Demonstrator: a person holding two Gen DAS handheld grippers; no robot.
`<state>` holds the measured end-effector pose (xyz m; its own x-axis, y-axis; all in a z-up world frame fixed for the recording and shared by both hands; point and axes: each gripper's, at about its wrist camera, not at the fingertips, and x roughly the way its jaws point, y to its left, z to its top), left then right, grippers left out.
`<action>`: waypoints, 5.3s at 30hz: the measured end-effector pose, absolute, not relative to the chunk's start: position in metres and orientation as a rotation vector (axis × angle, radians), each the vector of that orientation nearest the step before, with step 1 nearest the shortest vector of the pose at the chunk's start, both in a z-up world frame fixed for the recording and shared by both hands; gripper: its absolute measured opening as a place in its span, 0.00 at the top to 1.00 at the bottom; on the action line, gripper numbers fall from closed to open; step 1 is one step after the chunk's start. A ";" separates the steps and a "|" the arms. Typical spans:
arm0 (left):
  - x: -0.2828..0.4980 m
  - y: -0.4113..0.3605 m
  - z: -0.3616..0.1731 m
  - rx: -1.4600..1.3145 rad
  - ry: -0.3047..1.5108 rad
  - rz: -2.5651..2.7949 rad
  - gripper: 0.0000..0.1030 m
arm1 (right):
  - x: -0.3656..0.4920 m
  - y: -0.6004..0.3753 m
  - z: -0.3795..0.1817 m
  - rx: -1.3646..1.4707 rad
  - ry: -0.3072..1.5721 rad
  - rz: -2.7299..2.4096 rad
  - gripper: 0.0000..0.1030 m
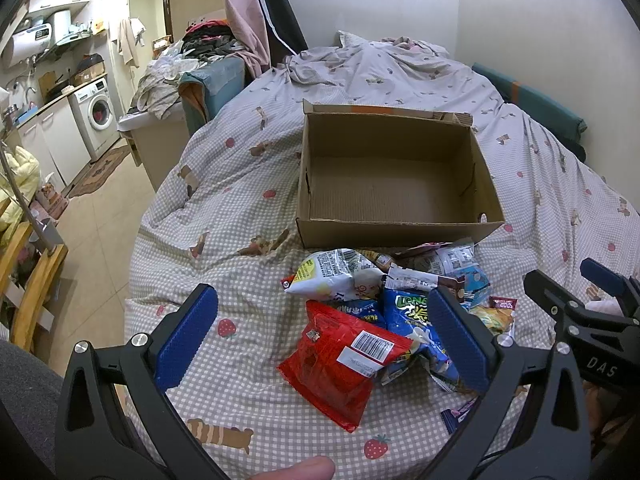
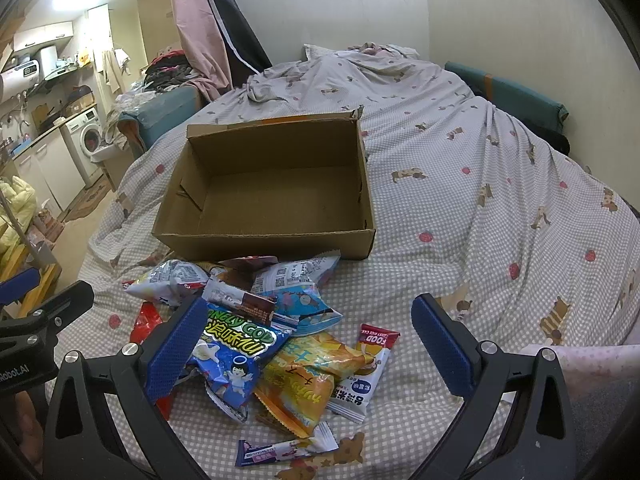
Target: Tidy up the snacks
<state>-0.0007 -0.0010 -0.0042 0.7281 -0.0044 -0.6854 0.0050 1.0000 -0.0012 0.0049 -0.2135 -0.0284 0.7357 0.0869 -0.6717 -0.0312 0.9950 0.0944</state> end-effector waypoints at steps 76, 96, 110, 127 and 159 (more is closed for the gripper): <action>0.070 -0.020 -0.106 0.418 1.460 -0.370 0.00 | 0.022 -0.273 -0.055 0.419 1.001 0.194 0.00; 0.087 -0.044 -0.144 0.426 1.491 -0.445 0.17 | 0.069 -0.281 -0.150 0.380 1.500 0.082 0.48; 0.096 -0.021 -0.143 0.335 1.519 -0.336 0.49 | 0.071 -0.255 -0.172 0.304 1.456 0.059 0.68; 0.068 -0.002 -0.097 0.216 1.389 -0.229 0.54 | 0.051 -0.321 -0.122 0.442 1.386 -0.008 0.92; 0.083 0.021 -0.021 0.026 1.182 -0.136 0.54 | 0.055 -0.239 -0.024 0.115 1.137 0.055 0.67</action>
<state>0.0832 0.0214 -0.0211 0.3722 -0.0925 -0.9235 0.1202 0.9914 -0.0508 0.0549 -0.2390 -0.0240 0.4200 0.1020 -0.9018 0.0149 0.9928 0.1192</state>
